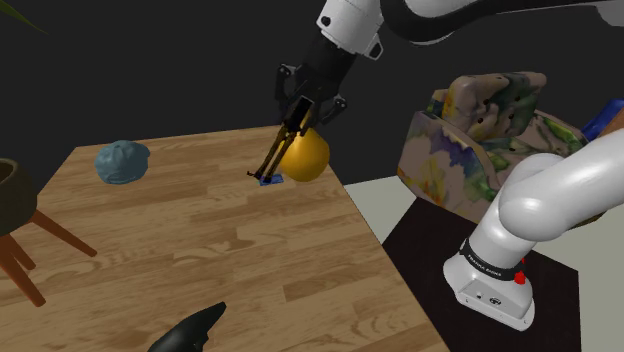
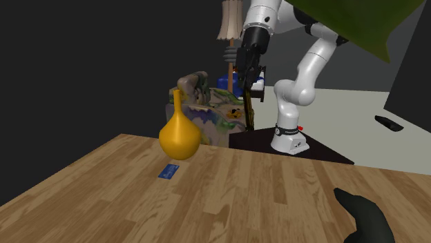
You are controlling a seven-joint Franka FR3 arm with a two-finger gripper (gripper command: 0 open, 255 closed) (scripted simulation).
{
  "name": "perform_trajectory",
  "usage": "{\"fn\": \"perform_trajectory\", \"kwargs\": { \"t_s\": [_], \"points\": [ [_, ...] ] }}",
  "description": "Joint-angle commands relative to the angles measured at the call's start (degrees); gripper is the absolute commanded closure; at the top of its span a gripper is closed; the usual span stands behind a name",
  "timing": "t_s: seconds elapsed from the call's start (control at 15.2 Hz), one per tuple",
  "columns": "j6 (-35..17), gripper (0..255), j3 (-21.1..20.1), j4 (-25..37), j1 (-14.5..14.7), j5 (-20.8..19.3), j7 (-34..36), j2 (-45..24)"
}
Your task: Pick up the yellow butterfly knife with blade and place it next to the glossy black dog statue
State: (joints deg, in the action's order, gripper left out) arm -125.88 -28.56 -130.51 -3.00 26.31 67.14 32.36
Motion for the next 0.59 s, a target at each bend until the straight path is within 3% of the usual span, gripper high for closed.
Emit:
{"fn": "perform_trajectory", "kwargs": {
  "t_s": [0.0,0.53],
  "points": [
    [-0.2,255,-2.4,0.1,0.6,0.2,3.0,0.7],
    [-0.8,255,-13.1,4.1,1.1,-0.4,15.2,0.3]
  ]
}}
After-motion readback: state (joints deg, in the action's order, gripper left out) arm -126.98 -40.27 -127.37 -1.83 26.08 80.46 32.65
